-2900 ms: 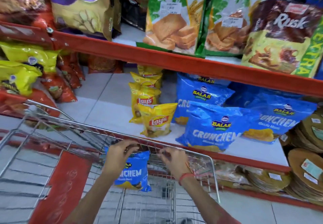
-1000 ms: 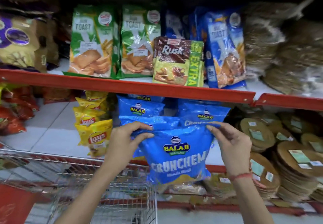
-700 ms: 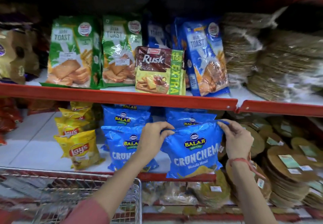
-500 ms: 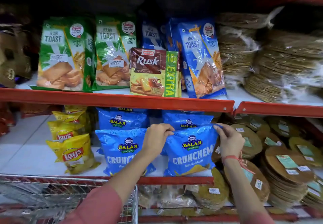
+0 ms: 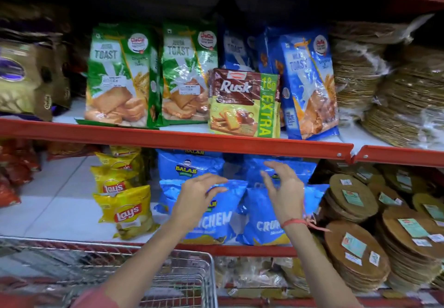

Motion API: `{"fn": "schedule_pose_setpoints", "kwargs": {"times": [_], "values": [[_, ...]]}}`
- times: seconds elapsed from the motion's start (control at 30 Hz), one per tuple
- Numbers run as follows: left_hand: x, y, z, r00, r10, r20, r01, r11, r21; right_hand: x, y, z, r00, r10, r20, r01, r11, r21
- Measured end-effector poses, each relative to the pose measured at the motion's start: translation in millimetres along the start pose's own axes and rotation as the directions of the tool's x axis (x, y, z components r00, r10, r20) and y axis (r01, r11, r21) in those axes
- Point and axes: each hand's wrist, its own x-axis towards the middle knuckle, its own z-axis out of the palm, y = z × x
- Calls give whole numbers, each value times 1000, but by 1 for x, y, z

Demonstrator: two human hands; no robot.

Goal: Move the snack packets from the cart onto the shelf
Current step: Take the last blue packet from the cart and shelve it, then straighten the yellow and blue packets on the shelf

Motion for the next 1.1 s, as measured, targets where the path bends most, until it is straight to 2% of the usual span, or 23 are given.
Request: {"fn": "schedule_pose_setpoints", "kwargs": {"times": [0.13, 0.27, 0.33, 0.4, 0.47, 0.63, 0.83, 1.1], "values": [[-22, -40, -69, 992, -106, -70, 111, 992, 65, -6, -69, 51, 975, -166, 150, 157, 985, 69], [-47, -86, -132, 962, -249, -110, 265, 947, 182, -16, -129, 106, 894, -365, 261, 350, 931, 105], [-57, -111, -157, 934, -351, -70, 356, 886, 297, -15, -153, 137, 806, -341, 483, 343, 935, 89], [-60, -134, -175, 888, -460, 9, 411, 801, 436, -11, -173, 167, 661, -232, 714, 427, 899, -103], [-60, -150, -185, 838, -536, 102, 420, 753, 507, -9, -187, 188, 577, -146, 804, 539, 808, -240], [-56, -172, -188, 835, -526, 161, 428, 805, 410, -11, -194, 213, 593, -12, 805, 513, 776, -366], [-46, -198, -216, 841, -508, 184, 414, 824, 386, -21, -205, 227, 564, 24, 825, 377, 882, -284], [-49, -216, -238, 848, -505, 162, 415, 821, 392, -30, -232, 239, 577, 31, 816, 305, 919, -251]]}}
